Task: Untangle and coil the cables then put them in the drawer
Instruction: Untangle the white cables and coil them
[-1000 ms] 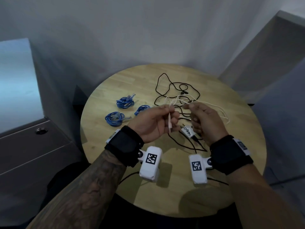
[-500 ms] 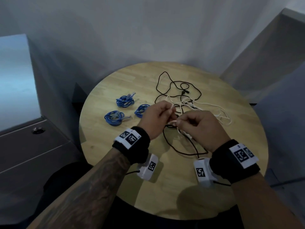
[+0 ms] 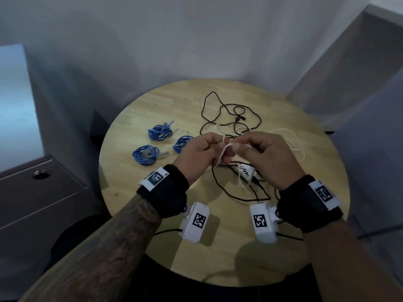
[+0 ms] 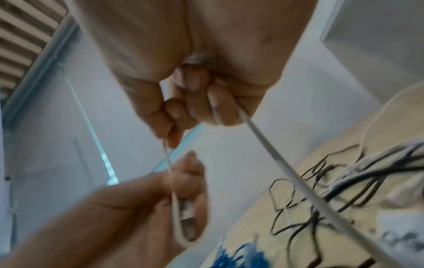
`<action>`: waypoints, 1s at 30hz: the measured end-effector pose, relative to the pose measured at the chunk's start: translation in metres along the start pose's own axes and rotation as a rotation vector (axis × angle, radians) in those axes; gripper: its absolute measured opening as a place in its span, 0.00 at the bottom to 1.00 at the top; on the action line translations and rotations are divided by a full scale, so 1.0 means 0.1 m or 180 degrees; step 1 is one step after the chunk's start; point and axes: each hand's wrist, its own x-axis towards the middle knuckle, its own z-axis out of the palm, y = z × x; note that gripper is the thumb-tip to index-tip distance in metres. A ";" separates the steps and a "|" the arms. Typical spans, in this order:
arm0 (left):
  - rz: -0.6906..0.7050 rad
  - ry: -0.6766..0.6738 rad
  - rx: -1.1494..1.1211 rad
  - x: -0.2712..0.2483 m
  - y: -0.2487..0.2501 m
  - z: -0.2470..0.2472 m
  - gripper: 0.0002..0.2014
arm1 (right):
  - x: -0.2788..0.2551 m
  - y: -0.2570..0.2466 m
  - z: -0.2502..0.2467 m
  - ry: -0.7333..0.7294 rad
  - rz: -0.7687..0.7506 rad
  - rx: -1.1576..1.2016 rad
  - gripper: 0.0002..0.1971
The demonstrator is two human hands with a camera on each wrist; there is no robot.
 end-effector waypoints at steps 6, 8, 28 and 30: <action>-0.0378 -0.0226 -0.1215 0.00 0.01 0.06 0.09 | 0.03 -0.01 0.01 0.0380 -0.0095 0.0074 0.06; -0.0417 0.0113 -0.1750 0.04 0.02 0.05 0.08 | 0.03 -0.02 0.00 0.0108 0.0171 0.0222 0.06; 0.0227 0.0327 -0.0045 0.05 -0.03 0.07 0.07 | -0.02 -0.06 0.06 0.0023 -0.0226 0.0001 0.04; 0.0069 -0.0030 0.0073 0.01 -0.01 0.14 0.08 | 0.03 0.01 -0.01 0.0468 -0.0211 0.0021 0.04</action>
